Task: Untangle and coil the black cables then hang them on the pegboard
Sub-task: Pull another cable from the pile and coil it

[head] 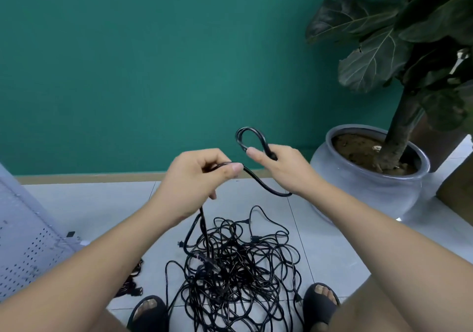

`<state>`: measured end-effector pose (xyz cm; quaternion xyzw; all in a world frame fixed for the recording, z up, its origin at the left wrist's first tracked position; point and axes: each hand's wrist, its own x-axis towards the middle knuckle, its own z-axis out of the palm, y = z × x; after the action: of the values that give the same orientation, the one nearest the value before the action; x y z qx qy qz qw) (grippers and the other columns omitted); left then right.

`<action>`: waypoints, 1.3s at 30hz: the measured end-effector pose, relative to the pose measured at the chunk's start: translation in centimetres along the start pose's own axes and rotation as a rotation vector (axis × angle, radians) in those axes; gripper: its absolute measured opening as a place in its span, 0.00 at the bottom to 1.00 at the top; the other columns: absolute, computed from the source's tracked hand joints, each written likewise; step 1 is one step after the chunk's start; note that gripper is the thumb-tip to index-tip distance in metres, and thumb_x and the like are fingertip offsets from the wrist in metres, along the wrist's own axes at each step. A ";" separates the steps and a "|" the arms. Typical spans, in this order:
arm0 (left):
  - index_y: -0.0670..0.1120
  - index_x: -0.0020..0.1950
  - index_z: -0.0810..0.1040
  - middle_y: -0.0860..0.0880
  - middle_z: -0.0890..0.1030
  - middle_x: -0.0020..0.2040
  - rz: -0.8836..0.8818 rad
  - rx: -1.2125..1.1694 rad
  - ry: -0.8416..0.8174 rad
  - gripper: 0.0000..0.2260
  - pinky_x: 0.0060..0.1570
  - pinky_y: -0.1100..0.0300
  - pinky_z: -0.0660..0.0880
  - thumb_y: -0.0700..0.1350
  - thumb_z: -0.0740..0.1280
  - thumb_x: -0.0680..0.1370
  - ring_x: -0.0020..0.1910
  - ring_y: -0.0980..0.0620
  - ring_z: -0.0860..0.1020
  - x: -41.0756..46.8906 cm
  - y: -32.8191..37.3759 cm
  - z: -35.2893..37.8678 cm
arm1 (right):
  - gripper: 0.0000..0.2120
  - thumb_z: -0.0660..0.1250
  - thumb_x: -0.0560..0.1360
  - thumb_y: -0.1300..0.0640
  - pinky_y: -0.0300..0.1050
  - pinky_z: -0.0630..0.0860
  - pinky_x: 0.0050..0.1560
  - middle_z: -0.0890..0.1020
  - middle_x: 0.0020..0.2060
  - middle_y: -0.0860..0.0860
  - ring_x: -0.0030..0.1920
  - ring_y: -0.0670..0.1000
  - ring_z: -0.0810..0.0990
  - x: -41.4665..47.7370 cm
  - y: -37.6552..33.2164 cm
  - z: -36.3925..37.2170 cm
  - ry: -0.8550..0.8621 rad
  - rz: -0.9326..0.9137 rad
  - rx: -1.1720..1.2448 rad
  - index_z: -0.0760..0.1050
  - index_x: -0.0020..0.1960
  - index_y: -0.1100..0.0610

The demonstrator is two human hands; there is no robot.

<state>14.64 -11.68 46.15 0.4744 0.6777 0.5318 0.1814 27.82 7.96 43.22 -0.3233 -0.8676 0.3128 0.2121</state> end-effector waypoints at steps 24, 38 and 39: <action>0.48 0.57 0.68 0.50 0.74 0.31 -0.189 -0.360 0.131 0.16 0.42 0.49 0.72 0.47 0.75 0.81 0.33 0.47 0.73 2.6 -0.5 0.3 | 0.13 0.66 0.78 0.60 0.49 0.76 0.34 0.80 0.33 0.44 0.32 0.48 0.77 -4.4 -3.7 2.1 -0.360 -0.151 0.162 0.80 0.58 0.46; 0.47 0.58 0.70 0.55 0.60 0.29 -0.242 -0.542 0.173 0.10 0.26 0.61 0.56 0.46 0.71 0.84 0.27 0.53 0.56 4.1 0.8 2.1 | 0.12 0.73 0.80 0.49 0.45 0.70 0.41 0.82 0.33 0.44 0.32 0.43 0.74 -4.3 -5.3 5.7 -0.322 -0.010 0.378 0.80 0.40 0.53; 0.46 0.59 0.70 0.55 0.61 0.30 -0.216 -0.519 0.174 0.11 0.27 0.60 0.59 0.47 0.71 0.84 0.28 0.53 0.57 4.2 0.8 2.0 | 0.13 0.72 0.81 0.48 0.43 0.70 0.40 0.81 0.31 0.41 0.30 0.40 0.74 -4.3 -5.4 5.6 -0.292 -0.003 0.336 0.79 0.41 0.54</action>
<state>14.49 -7.10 47.16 0.2900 0.5785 0.7037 0.2935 25.34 -0.46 42.20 -0.2334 -0.8253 0.4960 0.1355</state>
